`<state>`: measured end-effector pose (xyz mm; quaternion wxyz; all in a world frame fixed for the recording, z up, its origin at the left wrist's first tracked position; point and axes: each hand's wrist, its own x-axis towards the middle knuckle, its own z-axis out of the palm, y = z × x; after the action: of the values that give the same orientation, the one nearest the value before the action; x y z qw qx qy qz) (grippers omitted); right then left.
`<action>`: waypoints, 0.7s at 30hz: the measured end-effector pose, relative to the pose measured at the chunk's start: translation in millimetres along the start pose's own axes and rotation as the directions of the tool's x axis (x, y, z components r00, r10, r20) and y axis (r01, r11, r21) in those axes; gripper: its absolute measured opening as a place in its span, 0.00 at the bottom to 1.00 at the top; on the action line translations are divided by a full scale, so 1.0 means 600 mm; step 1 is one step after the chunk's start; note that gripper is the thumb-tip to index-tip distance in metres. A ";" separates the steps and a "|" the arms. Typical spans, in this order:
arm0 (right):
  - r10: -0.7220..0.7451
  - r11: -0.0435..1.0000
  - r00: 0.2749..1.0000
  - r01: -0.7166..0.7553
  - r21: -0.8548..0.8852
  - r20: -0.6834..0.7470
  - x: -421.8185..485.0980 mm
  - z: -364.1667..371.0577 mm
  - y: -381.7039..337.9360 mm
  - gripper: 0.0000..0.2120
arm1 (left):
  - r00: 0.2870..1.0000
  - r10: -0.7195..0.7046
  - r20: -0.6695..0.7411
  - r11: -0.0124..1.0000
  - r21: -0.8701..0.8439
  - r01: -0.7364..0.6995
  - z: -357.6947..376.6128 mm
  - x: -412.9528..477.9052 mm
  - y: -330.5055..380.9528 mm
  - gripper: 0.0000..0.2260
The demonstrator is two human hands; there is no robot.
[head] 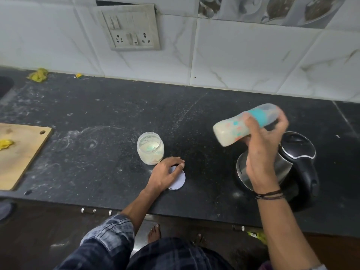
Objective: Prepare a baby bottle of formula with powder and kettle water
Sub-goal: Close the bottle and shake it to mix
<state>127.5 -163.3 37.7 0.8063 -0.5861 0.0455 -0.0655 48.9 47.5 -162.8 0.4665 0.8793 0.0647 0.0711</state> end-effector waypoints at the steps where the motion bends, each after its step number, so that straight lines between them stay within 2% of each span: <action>1: -0.022 0.999 0.998 0.024 0.044 -0.051 0.004 -0.002 0.001 0.31 | 1.000 -0.004 0.000 1.000 0.002 0.004 0.001 0.000 0.001 0.15; 3: -0.012 0.999 1.000 0.013 0.036 -0.010 0.003 0.002 0.003 0.31 | 1.000 -0.010 -0.006 1.000 0.001 0.010 0.000 -0.002 0.002 0.14; 5: 0.028 0.996 0.991 -0.016 -0.092 0.129 -0.002 0.002 0.010 0.31 | 1.000 -0.003 -0.006 1.000 -0.004 0.003 -0.001 -0.002 0.000 0.14; 6: 0.028 0.995 0.992 -0.016 -0.095 0.124 -0.006 0.001 0.010 0.32 | 1.000 0.001 0.002 1.000 -0.007 -0.001 -0.001 -0.002 -0.001 0.15; 9: -0.039 0.993 0.995 0.050 0.106 -0.097 -0.006 0.004 0.001 0.32 | 1.000 -0.003 0.008 1.000 -0.003 0.003 0.000 0.000 0.000 0.16; 10: -0.045 0.990 0.991 0.061 0.124 -0.123 -0.004 0.004 0.000 0.32 | 1.000 -0.010 0.004 1.000 -0.002 0.010 0.000 -0.001 0.000 0.16; 11: -0.030 0.993 0.995 0.041 0.113 -0.098 -0.005 0.007 -0.001 0.31 | 1.000 -0.014 0.000 1.000 -0.003 0.014 0.000 -0.002 0.001 0.16; 13: 0.020 0.999 0.998 -0.018 -0.040 0.067 -0.009 0.005 0.003 0.31 | 1.000 -0.007 -0.001 1.000 -0.007 0.007 0.000 -0.002 -0.001 0.15; 14: 0.032 0.997 0.994 -0.024 -0.076 0.101 -0.011 0.004 0.003 0.32 | 1.000 -0.004 0.005 1.000 -0.008 0.004 0.000 -0.002 -0.002 0.15; 18: -0.021 0.995 0.996 0.029 0.096 -0.082 -0.012 0.008 -0.003 0.31 | 1.000 -0.012 0.008 1.000 -0.002 0.012 0.001 0.000 -0.001 0.14; 19: -0.015 0.996 0.997 0.021 0.088 -0.074 -0.012 0.011 -0.003 0.30 | 1.000 -0.011 0.004 1.000 -0.001 0.011 0.001 -0.001 -0.002 0.14; 21: 0.038 0.998 0.997 -0.035 -0.045 0.072 -0.017 0.013 0.003 0.30 | 1.000 0.003 -0.004 1.000 0.004 -0.003 0.001 -0.001 -0.006 0.14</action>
<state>118.6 -153.6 38.7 0.7954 -0.6047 0.0282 -0.0284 48.3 48.9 -166.0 0.4647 0.8801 0.0645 0.0735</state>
